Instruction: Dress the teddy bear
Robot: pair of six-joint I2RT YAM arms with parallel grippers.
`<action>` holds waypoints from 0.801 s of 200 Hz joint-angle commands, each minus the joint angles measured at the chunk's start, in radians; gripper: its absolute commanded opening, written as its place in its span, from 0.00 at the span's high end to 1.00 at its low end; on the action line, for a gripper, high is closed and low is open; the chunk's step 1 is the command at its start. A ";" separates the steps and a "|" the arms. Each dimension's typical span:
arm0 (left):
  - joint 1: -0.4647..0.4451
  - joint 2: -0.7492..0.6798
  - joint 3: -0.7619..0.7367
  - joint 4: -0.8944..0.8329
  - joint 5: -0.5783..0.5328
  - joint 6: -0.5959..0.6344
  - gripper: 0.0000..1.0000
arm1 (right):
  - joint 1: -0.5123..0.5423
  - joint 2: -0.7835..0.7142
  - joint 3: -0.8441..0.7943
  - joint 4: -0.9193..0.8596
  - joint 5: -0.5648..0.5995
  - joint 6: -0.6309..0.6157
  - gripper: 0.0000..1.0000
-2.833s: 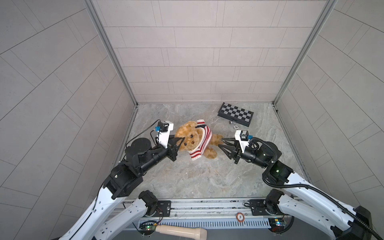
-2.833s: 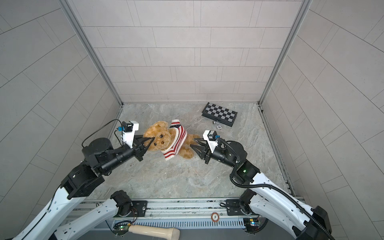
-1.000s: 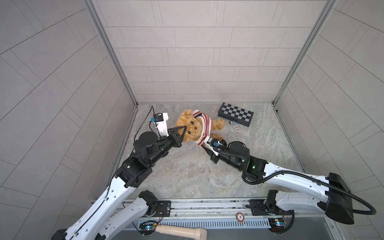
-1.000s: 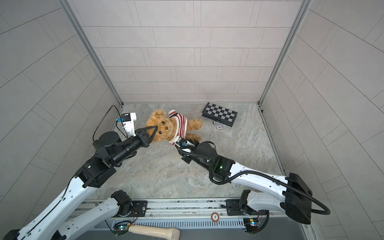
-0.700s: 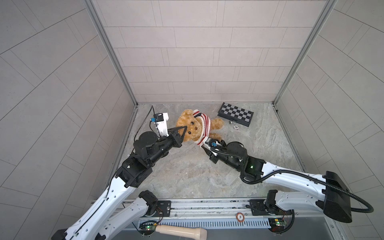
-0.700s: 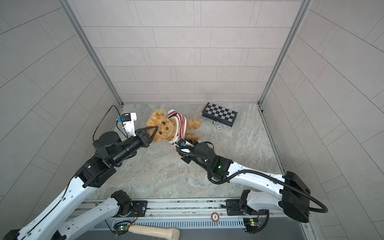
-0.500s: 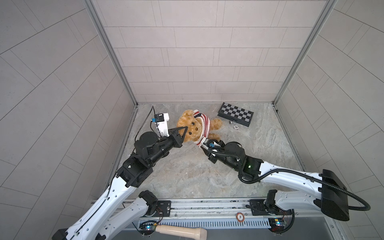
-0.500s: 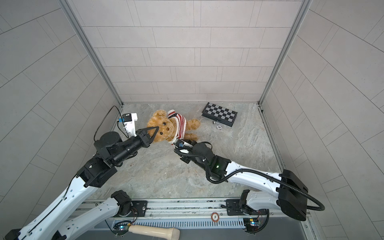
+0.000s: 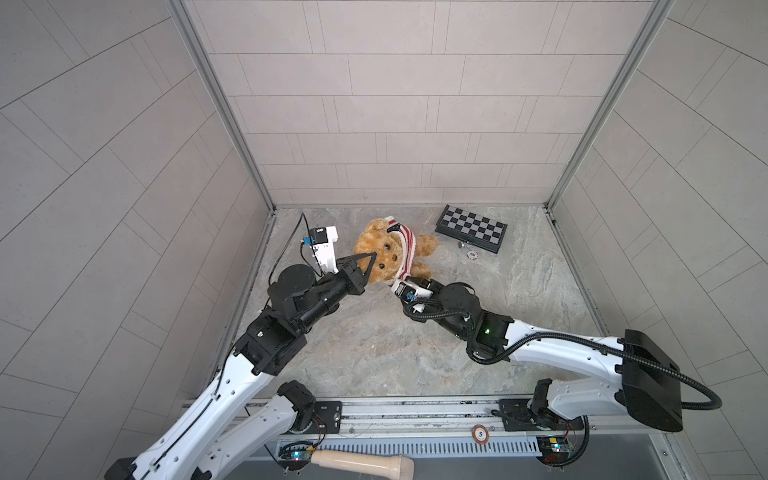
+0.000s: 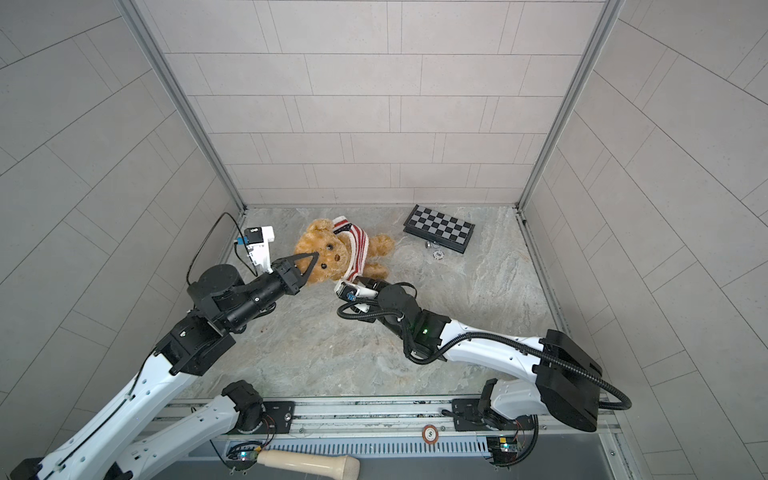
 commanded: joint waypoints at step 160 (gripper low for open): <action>0.011 -0.021 -0.005 0.094 0.044 -0.048 1.00 | -0.069 -0.002 -0.102 0.258 -0.102 -0.095 0.97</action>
